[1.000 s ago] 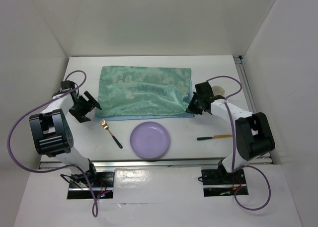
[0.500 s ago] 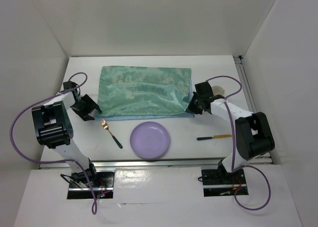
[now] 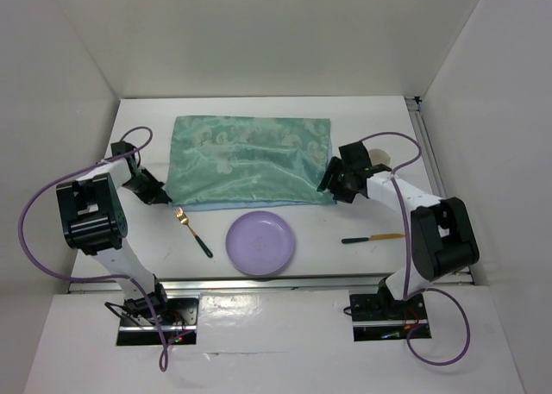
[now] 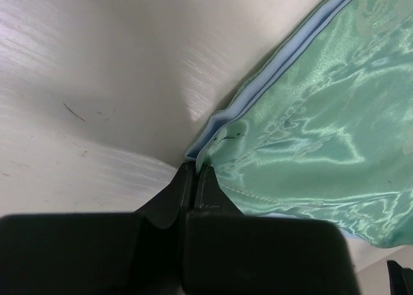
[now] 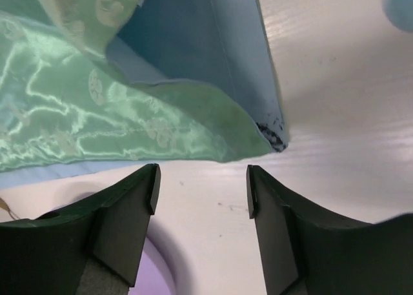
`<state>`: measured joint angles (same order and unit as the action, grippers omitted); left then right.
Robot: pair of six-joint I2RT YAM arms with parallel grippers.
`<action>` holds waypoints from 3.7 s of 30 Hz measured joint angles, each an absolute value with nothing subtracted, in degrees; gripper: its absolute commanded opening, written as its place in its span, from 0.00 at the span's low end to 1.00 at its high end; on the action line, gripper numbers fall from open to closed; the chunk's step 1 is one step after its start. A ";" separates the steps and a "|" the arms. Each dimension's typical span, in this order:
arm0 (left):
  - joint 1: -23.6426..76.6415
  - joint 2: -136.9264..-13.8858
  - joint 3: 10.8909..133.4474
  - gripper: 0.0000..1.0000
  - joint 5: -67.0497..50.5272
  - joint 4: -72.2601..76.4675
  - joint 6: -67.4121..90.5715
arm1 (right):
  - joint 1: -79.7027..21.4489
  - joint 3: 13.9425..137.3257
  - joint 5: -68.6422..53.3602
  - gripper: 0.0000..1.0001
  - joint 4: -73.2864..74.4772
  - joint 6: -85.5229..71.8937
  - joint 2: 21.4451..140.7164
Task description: Set the dinner table for one person
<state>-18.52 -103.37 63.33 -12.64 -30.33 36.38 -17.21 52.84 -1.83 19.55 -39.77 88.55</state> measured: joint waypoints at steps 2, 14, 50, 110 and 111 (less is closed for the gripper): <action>-18.52 -103.37 63.55 0.00 -12.45 -30.87 36.29 | -17.23 52.10 -1.26 0.69 20.27 -40.82 86.00; -18.57 -103.35 65.17 0.00 -12.51 -32.99 36.16 | -17.26 43.94 -0.56 0.73 19.73 -48.01 81.87; -17.78 -104.29 89.03 0.00 -15.09 -42.94 34.68 | -17.28 68.84 8.36 0.00 18.52 -40.69 94.94; -17.54 -113.67 138.43 0.00 -45.30 -48.77 37.87 | 0.10 115.15 -13.13 0.00 41.98 -25.87 93.27; -16.78 -115.48 138.56 0.00 -45.19 -48.23 38.09 | 1.10 116.05 -14.63 0.00 40.99 -25.91 95.31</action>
